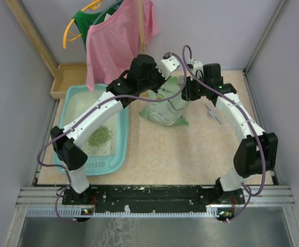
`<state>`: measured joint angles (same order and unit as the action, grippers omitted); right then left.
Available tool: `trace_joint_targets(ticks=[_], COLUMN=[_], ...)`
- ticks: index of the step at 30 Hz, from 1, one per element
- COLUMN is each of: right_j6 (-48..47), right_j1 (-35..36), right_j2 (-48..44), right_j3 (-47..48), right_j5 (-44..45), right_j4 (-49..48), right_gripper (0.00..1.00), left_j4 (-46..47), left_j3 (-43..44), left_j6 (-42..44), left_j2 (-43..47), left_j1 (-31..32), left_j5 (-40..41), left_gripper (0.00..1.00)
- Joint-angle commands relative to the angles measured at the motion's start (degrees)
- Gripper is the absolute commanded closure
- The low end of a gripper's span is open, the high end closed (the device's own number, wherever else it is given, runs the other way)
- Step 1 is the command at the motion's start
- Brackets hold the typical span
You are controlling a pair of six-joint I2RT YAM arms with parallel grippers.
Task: Fill the litter box with clean litter
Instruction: 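Scoop the cat litter from the cat litter bag.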
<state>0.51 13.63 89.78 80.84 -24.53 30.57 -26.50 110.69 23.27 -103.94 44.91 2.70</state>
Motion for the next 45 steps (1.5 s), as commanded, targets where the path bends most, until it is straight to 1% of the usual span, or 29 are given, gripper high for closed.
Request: trace_joint_targets(ticks=[1,6,9,13,16,21,23,25,29,31,35,40,45], right_j6=[3.8,4.3,5.1,5.9,6.3,6.6,6.8,7.1,6.6,6.2,6.5,6.2,6.0], right_j1=[2.9,3.0,3.0,3.1,3.1,3.2,3.2,3.3,3.8,4.2,4.3,4.3,4.3], right_j2=[3.7,1.4,1.2,1.2,0.3,0.3,0.5,0.9,-0.1,-0.4,-2.8,-4.8,-6.1], right_j3=[-3.8,-1.7,-0.1,-1.5,-4.1,-6.2,-6.4,-6.4,-6.3,-6.5,-8.2,-8.9,-8.5], right_j5=[-7.8,-5.4,-8.7,-14.8,-14.5,-14.7,-14.8,-15.3,-11.6,-10.8,-7.4,-2.5,2.6], right_j4=[7.1,7.2,8.9,9.5,8.0,6.9,6.3,5.9,6.0,6.6,5.7,5.4,5.6], right_gripper=[1.0,1.0,1.0,1.0,1.0,1.0,1.0,1.0,1.0,1.0,1.0,1.0,1.0], left_j4=[7.2,7.4,7.3,8.2,7.7,3.7,4.3,4.6,6.7,7.6,7.2,10.1,12.2], left_j3=[0.4,0.6,1.9,3.2,6.1,16.4,17.7,17.1,11.9,11.3,16.8,23.7,25.6], left_j6=[-1.1,-0.7,-0.9,-1.5,-1.8,-1.5,-1.4,-1.2,-1.0,-1.1,-0.1,1.1,1.6], left_j2=[3.7,4.4,4.5,5.0,4.2,-0.1,-0.9,-1.6,-1.0,-1.0,-3.4,-7.3,-8.7], left_j1=[0.3,0.4,0.4,0.4,0.6,1.4,1.8,1.8,1.8,1.8,1.8,1.8,2.7], left_j5=[-0.3,0.2,0.1,-0.4,-0.8,-2.5,-2.7,-2.4,-1.9,-1.8,-1.0,-0.1,0.6], left_gripper=[1.0,1.0,1.0,1.0,1.0,1.0,1.0,1.0,1.0,1.0,1.0,1.0,1.0])
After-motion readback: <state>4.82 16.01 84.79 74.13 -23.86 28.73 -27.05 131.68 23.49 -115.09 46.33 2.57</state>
